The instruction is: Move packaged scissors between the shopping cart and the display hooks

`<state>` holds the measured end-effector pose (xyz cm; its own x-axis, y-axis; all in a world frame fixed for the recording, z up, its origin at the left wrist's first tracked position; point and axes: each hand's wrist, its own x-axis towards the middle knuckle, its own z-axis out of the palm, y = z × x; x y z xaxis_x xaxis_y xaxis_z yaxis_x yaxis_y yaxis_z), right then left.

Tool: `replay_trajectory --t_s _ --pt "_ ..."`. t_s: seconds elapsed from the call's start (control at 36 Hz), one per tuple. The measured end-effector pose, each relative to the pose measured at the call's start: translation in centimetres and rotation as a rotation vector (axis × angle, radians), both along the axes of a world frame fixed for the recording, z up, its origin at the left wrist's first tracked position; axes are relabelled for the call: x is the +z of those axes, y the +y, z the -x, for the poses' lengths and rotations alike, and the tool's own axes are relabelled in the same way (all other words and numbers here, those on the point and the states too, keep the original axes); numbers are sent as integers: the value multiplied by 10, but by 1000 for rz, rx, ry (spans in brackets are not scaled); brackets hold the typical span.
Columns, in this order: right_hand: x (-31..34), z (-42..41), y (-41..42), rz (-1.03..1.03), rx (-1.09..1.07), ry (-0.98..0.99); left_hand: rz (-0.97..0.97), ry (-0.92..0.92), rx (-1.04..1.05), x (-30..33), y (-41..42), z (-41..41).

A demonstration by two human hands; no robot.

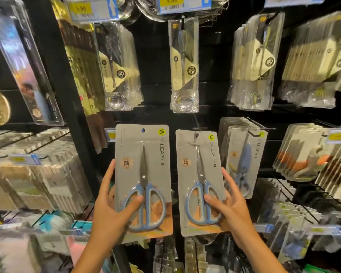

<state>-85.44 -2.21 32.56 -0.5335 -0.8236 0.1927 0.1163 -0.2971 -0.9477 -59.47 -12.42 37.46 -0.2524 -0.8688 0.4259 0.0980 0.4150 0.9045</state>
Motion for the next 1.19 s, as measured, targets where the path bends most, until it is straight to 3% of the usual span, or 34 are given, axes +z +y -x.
replay_trajectory --t_s 0.53,0.69,0.86,1.19 --pt "-26 34 -49 33 -172 424 70 -22 65 6 1 37" --pt "-22 40 -72 2 -215 452 89 -12 94 12 -1 46" --pt "-34 58 -116 -156 -267 547 120 -6 116 15 -11 48" --pt "-43 93 -193 -239 -297 517 173 -26 133 18 -20 55"
